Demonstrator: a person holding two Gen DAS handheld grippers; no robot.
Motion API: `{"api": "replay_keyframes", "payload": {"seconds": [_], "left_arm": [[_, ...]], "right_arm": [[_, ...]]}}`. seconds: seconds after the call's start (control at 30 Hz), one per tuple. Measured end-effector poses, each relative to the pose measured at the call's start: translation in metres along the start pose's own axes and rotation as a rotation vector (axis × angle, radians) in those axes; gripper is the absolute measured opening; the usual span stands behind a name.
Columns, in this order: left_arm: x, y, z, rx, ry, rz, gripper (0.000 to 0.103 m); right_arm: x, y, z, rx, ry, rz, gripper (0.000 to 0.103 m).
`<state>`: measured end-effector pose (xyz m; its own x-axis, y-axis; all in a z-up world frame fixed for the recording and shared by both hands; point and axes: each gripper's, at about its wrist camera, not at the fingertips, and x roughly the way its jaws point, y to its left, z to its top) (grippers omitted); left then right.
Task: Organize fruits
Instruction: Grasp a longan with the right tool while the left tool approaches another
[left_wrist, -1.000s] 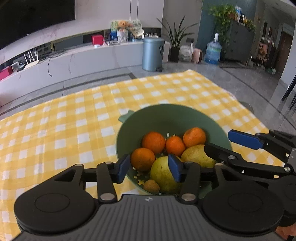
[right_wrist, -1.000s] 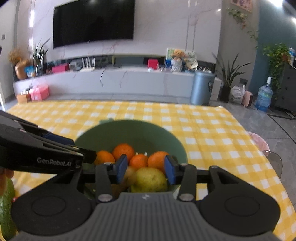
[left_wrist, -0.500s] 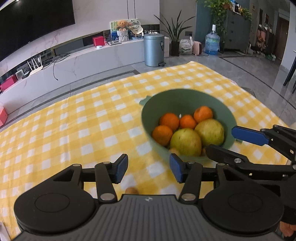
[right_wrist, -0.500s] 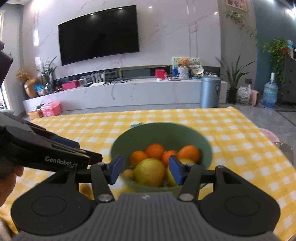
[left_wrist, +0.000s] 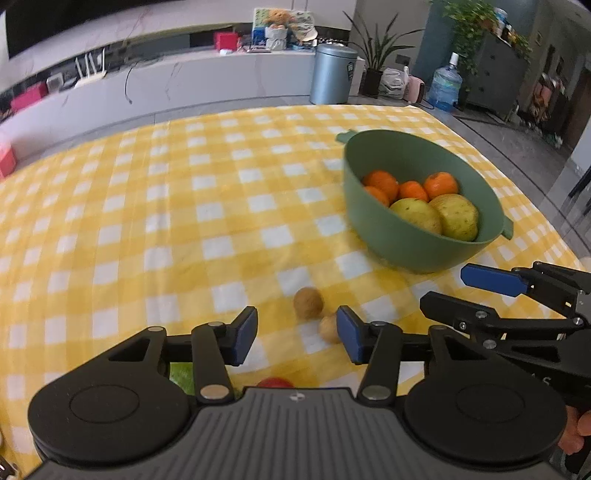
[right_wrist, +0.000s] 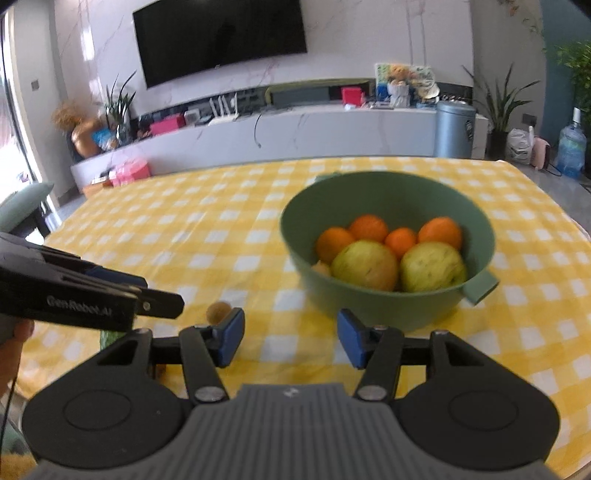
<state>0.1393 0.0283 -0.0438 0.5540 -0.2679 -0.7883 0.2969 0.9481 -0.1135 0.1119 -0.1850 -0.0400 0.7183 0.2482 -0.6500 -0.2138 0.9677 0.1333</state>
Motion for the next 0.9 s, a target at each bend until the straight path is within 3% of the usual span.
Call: {"api": "replay_keyframes", "payload": {"seconds": [0.13,0.23,0.37,0.57,0.9], "left_arm": [[0.007,0.013,-0.006,-0.026,0.014,-0.022,0.049],[0.011,0.016,-0.009,-0.032,0.033,-0.040,0.046],[0.015,0.014,-0.011,-0.017,0.044,-0.040,0.041],[0.019,0.025,-0.011,-0.088,0.044,-0.026,0.037],[0.024,0.042,-0.008,-0.181,0.043,-0.061,0.037]], "right_arm": [[0.011,0.008,0.000,-0.052,0.036,-0.008,0.052],[0.018,0.009,-0.001,-0.070,0.058,0.000,0.045],[0.022,0.011,-0.003,-0.069,0.066,0.047,0.036],[0.035,0.024,-0.004,-0.092,0.078,0.123,0.030],[0.061,0.035,-0.006,-0.071,0.136,0.159,0.029]]}}
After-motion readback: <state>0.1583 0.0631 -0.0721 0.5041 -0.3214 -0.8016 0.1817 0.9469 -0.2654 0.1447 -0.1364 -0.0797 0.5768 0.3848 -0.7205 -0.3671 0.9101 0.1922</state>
